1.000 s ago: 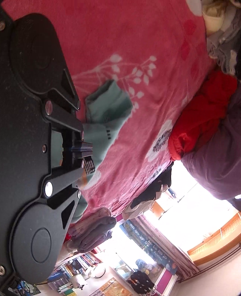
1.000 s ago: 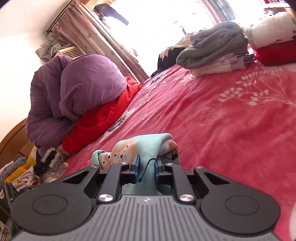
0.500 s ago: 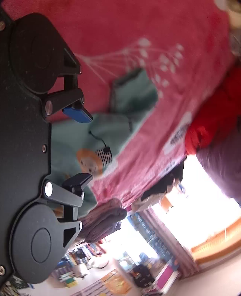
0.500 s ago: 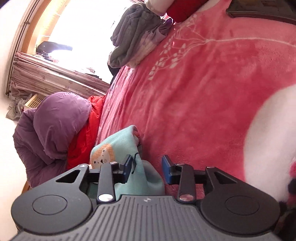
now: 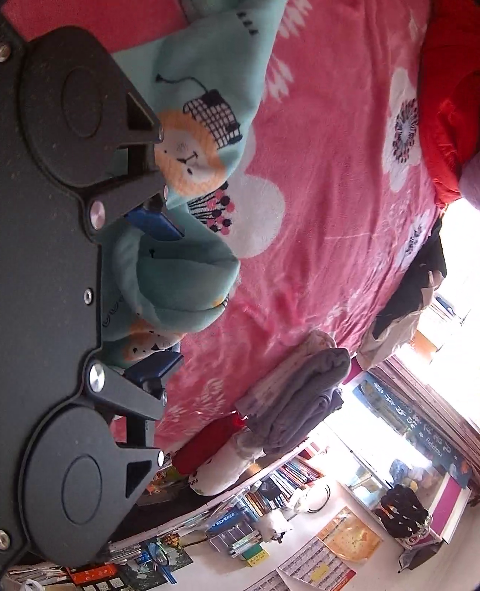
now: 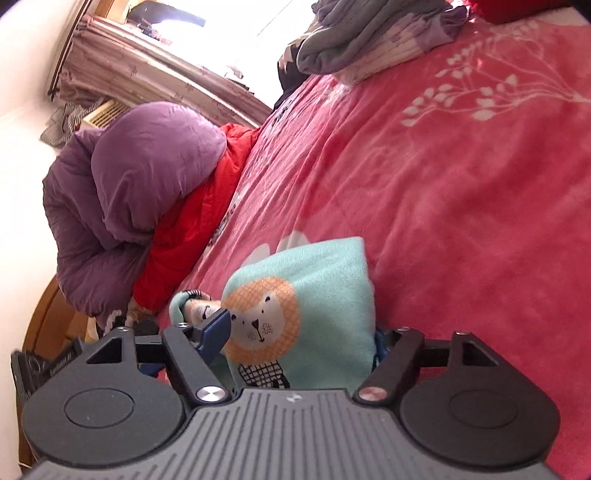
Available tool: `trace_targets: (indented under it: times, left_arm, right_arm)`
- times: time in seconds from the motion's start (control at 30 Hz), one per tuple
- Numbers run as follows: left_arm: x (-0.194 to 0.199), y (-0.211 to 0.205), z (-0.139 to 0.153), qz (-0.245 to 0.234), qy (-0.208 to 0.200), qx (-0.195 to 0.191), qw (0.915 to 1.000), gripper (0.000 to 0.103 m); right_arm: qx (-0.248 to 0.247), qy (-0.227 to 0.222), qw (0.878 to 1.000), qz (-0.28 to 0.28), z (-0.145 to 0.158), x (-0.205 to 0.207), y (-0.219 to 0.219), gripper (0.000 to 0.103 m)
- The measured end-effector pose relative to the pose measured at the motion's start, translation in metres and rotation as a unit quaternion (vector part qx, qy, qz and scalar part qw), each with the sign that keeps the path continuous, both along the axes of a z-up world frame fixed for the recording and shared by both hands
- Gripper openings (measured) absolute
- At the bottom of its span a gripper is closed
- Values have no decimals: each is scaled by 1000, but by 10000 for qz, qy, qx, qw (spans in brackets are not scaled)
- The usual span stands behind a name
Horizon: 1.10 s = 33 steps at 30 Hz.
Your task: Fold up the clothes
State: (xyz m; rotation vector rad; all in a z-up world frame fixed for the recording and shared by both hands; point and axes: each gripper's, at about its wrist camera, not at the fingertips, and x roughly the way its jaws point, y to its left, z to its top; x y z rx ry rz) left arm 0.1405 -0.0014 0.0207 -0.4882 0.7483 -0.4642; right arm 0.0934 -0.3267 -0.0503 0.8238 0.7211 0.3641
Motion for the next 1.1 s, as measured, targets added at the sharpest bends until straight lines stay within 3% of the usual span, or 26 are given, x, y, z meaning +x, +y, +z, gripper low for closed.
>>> trace_targets:
  times: [0.07, 0.1, 0.13, 0.2, 0.27, 0.33, 0.43, 0.53, 0.67, 0.8, 1.0, 1.1]
  left_arm:
    - [-1, -4, 3, -25, -168, 60, 9998, 64]
    - [-2, -6, 5, -38, -252, 90, 9996, 56]
    - [-2, -7, 7, -50, -336, 121, 9994, 27]
    - [-4, -11, 10, -75, -503, 181, 9985, 18]
    - [-5, -15, 14, -100, -671, 241, 9974, 16]
    - [-6, -19, 17, -125, -838, 301, 9959, 16]
    - [-31, 1, 31, -183, -1424, 115, 9896, 16]
    - [-55, 21, 23, -469, -1398, 141, 9890, 16]
    - [-87, 25, -14, -702, -796, 609, 9925, 16]
    - [-95, 24, -45, -758, -40, 904, 9930, 15]
    - [-95, 26, -49, -931, 298, 949, 9907, 15]
    - [-99, 26, -46, -961, 254, 997, 9900, 18]
  right_arm:
    - [-66, -110, 9999, 102, -3, -5, 5, 53]
    - [-106, -171, 9997, 116, -4, -8, 6, 47]
    - [-143, -209, 9996, 113, -5, -10, 7, 45]
    - [-249, -261, 9993, 114, -4, -12, 7, 43]
    - [-483, -415, 9979, 130, 2, -11, 10, 39]
    - [-589, -828, 9948, 92, 14, -16, 13, 29]
    - [-594, -1829, 9813, -39, 42, -34, 13, 27]
    - [-813, -2246, 9710, 101, 58, -47, 12, 27]
    - [-850, -1052, 9893, 552, 35, -44, 15, 29]
    - [-944, -165, 9929, 711, 14, -48, 25, 29]
    - [-1259, 149, 9883, 847, 11, -72, 38, 30]
    - [-1457, 0, 9866, 740, 16, -82, 38, 33]
